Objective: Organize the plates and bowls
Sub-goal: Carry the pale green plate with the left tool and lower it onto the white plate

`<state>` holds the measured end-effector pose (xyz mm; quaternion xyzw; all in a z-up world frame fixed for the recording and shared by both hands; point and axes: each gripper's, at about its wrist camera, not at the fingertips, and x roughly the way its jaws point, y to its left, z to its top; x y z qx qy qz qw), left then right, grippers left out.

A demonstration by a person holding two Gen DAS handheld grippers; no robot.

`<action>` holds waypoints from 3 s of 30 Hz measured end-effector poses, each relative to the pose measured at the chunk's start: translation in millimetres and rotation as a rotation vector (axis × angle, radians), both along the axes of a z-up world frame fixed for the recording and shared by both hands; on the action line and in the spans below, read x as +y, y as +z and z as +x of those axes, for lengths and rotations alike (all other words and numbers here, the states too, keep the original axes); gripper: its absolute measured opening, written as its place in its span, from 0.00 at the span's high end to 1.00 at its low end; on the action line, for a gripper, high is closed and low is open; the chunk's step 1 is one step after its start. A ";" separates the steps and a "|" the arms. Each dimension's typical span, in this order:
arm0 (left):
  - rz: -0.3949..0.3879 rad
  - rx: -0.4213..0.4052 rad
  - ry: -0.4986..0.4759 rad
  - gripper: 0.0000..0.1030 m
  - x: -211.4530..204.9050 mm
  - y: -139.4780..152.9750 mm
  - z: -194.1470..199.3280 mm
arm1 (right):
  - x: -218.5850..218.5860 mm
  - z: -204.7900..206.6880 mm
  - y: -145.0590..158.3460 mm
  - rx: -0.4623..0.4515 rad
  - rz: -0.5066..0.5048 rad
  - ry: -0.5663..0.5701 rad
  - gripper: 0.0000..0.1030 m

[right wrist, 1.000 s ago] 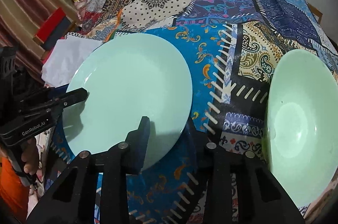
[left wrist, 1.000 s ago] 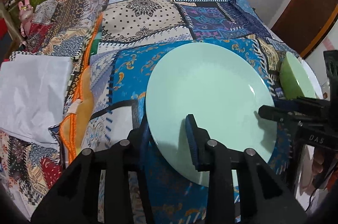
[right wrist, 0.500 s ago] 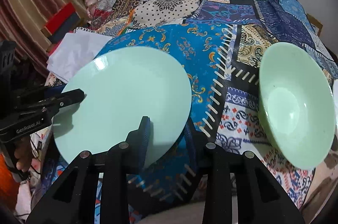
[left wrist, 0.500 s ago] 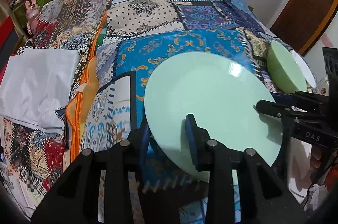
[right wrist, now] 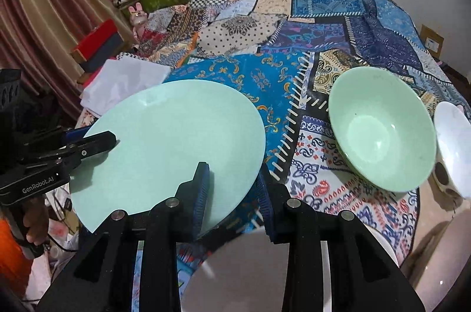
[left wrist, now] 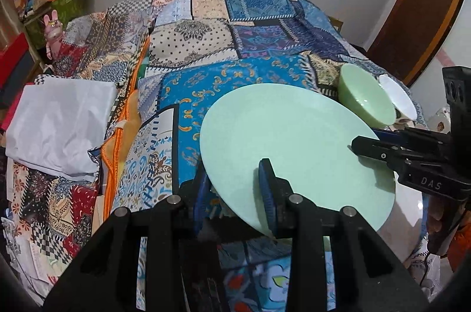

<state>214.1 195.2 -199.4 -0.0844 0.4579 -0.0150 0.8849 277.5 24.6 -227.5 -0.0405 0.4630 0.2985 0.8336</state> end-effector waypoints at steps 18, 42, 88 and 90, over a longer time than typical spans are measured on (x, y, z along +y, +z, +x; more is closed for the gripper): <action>0.047 -0.084 -0.011 0.68 -53.7 49.0 -53.2 | -49.1 -52.4 35.0 -0.088 0.063 -0.007 0.71; 0.035 -0.067 -0.096 0.68 -135.1 42.3 -70.2 | -124.9 -86.7 26.9 -0.090 0.080 -0.090 0.71; 0.047 0.078 -0.161 0.68 -178.2 -30.9 -38.2 | -163.3 -87.1 -29.9 0.039 0.048 -0.165 0.71; 0.048 0.081 -0.160 0.68 -177.9 -30.8 -37.3 | -162.2 -87.9 -29.8 0.031 0.036 -0.160 0.71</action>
